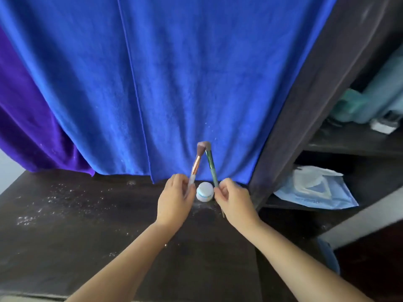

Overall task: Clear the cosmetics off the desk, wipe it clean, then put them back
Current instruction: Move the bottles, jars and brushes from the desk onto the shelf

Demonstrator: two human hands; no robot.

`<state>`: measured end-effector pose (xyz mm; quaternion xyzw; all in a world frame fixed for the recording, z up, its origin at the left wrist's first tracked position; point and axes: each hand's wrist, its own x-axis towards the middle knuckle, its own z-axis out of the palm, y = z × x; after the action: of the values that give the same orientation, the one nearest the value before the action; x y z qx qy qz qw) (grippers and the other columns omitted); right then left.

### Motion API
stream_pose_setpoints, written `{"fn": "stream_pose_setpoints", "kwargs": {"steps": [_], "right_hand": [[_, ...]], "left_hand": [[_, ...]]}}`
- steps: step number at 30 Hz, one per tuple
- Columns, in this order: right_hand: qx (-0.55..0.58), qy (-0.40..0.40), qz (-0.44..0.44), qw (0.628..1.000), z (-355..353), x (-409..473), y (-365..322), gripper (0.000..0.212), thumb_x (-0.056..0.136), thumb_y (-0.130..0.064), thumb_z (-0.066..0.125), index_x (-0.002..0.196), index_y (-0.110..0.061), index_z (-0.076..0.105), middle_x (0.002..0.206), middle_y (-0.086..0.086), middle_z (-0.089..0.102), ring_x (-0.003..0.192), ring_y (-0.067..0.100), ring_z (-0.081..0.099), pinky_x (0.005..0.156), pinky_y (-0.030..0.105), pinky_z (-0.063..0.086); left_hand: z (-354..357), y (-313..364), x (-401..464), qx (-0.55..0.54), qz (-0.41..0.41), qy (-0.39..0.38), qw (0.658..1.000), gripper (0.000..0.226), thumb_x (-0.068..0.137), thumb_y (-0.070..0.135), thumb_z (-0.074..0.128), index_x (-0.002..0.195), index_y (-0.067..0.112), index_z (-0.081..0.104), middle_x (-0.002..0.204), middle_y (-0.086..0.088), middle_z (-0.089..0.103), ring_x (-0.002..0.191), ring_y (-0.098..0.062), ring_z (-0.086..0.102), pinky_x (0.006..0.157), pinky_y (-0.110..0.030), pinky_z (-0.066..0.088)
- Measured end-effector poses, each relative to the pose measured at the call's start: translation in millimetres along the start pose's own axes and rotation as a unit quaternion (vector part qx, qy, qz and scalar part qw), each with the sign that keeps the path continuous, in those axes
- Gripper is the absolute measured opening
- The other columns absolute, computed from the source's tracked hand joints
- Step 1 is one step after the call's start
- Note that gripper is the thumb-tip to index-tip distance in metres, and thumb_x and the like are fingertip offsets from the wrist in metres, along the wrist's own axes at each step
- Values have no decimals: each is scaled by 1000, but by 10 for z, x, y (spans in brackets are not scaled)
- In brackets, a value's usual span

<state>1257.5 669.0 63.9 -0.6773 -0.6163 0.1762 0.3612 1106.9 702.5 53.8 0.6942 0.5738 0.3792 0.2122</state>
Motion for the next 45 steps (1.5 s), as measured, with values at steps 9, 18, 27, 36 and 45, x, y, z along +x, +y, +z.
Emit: {"fn": "stream_pose_setpoints", "kwargs": {"steps": [9, 18, 27, 36, 45], "right_hand": [[59, 229, -76, 969, -2098, -165, 217, 7, 87, -15, 60, 89, -19, 54, 72, 3, 63, 68, 15, 58, 63, 16, 45], [-54, 108, -68, 990, -2628, 278, 484, 30, 91, -21, 56, 120, -16, 57, 65, -2, 55, 66, 15, 56, 64, 19, 44], [-212, 37, -51, 975, -2498, 561, 399, 28, 90, -35, 49, 107, -15, 59, 97, 11, 65, 91, 33, 59, 66, 34, 43], [-33, 156, -145, 976, -2665, 159, 251, 16, 92, -20, 50, 101, -19, 63, 53, -5, 49, 52, 14, 48, 53, 25, 41], [3, -81, -18, 997, -540, -196, 644, 23, 87, -20, 50, 107, -12, 60, 97, 2, 61, 88, 16, 60, 84, 39, 50]], "left_hand": [[323, 2009, -40, -118, 217, -46, 968, 10, 89, 34, 48, 85, 34, 39, 56, 13, 50, 50, -11, 41, 50, -28, 34], [713, 2721, 217, 337, 184, 4, 923, 46, 95, 17, 38, 139, 24, 26, 55, 2, 35, 44, -17, 33, 39, -26, 19], [802, 2860, 250, 412, 105, -19, 905, 37, 90, 8, 42, 126, 10, 46, 85, -5, 64, 69, -26, 60, 44, -27, 29], [330, 2109, -21, 103, 147, 112, 977, 17, 83, 26, 43, 85, 18, 58, 40, -3, 40, 44, -35, 40, 46, -32, 35], [588, 175, 5, 103, -132, -55, 984, 24, 89, 26, 51, 111, 17, 52, 103, -11, 65, 96, -33, 58, 74, -37, 43]]}}
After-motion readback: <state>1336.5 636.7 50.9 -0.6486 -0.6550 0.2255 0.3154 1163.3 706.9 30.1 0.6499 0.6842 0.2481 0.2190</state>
